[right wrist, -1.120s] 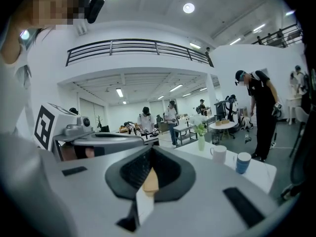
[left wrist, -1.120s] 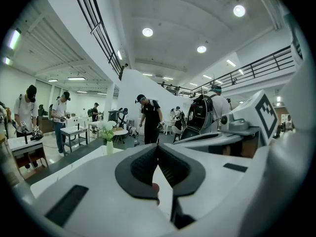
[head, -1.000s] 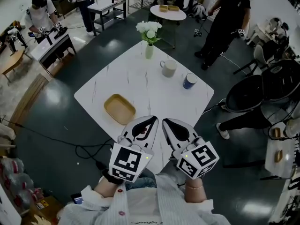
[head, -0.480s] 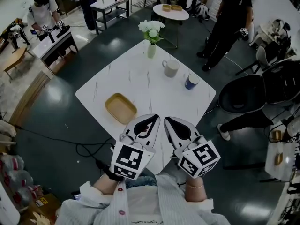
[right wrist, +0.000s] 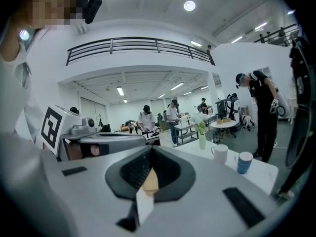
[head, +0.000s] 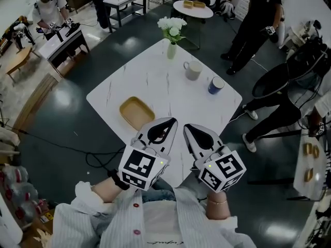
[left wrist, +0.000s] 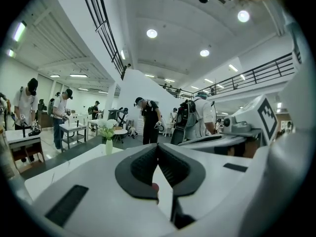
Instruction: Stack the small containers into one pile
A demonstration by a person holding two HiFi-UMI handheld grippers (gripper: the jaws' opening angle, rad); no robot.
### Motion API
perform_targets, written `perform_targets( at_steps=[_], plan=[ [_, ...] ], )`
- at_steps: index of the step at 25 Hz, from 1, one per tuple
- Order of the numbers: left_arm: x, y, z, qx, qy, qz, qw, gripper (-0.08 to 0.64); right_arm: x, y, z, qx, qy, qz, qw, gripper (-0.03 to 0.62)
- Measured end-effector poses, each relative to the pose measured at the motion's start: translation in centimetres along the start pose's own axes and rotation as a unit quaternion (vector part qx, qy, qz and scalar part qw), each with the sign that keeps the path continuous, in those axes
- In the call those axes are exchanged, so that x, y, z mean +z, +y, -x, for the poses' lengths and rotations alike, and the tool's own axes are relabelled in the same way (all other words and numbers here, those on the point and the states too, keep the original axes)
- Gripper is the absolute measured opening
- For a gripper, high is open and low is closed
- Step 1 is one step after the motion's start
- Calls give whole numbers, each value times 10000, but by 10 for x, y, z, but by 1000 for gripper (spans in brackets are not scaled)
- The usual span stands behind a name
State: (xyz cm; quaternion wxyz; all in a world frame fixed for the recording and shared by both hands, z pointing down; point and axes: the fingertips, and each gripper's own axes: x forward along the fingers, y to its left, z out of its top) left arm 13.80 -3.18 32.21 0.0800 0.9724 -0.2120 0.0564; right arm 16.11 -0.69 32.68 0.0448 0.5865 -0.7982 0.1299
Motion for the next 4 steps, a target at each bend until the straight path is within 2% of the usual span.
perform_targets(
  at_steps=[4],
  plan=[
    [-1, 1, -1, -19, 10, -102, 9999, 17, -2, 1, -1, -4, -7, -5, 10000, 11]
  ],
)
